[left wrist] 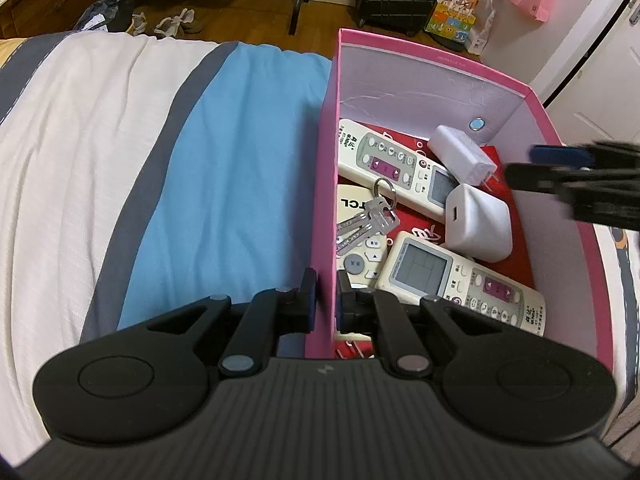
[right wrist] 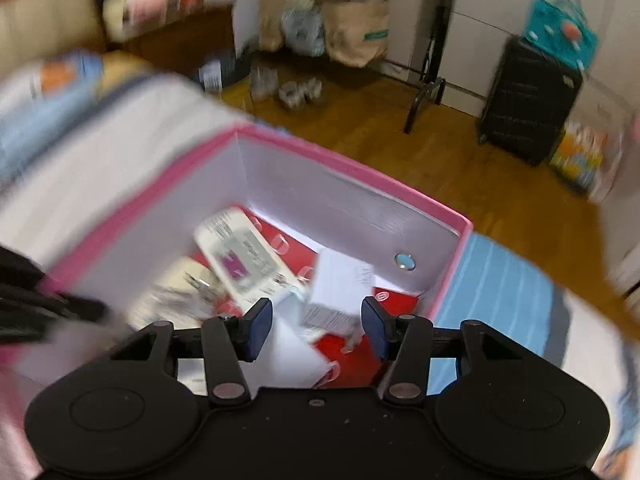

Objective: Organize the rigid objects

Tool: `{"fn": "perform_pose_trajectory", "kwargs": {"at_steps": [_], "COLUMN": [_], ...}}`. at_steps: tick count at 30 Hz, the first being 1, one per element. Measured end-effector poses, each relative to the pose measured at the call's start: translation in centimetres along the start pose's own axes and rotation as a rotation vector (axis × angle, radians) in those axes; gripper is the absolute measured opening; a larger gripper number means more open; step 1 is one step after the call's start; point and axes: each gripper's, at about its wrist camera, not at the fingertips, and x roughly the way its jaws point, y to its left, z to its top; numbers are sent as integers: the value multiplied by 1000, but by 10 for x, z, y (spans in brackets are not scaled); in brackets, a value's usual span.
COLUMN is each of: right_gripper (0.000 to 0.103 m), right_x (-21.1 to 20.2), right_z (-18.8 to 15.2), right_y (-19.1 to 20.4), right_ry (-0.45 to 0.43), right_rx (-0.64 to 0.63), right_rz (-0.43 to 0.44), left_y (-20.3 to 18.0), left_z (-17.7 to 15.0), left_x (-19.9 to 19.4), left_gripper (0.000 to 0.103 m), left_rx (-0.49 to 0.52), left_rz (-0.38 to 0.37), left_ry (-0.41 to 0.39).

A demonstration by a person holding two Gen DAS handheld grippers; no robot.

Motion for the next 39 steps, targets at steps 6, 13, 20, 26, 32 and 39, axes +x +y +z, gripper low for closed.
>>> {"fn": "perform_pose_trajectory", "kwargs": {"at_steps": [6, 13, 20, 26, 32, 39], "right_gripper": [55, 55, 55, 55, 55, 57], "right_x": [-50, -80, -122, -154, -185, -209], "right_z": [-50, -95, -110, -117, -123, -129], "right_y": [-19, -15, -5, -2, 6, 5], "right_ry": [-154, -230, -332, -397, -443, -432], "right_rx": [201, 281, 269, 287, 263, 271], "right_rz": [209, 201, 159, 164, 98, 10], "left_y": [-2, -7, -23, -41, -63, -95], "left_z": [0, 0, -11, -26, -40, -54], "left_x": [1, -3, -28, -60, -101, -135], "left_gripper": [7, 8, 8, 9, 17, 26], "left_rx": [8, 4, 19, 34, 28, 70], "left_rz": [11, 28, 93, 178, 88, 69], "left_ry": [4, 3, -45, -97, -142, -182]}}
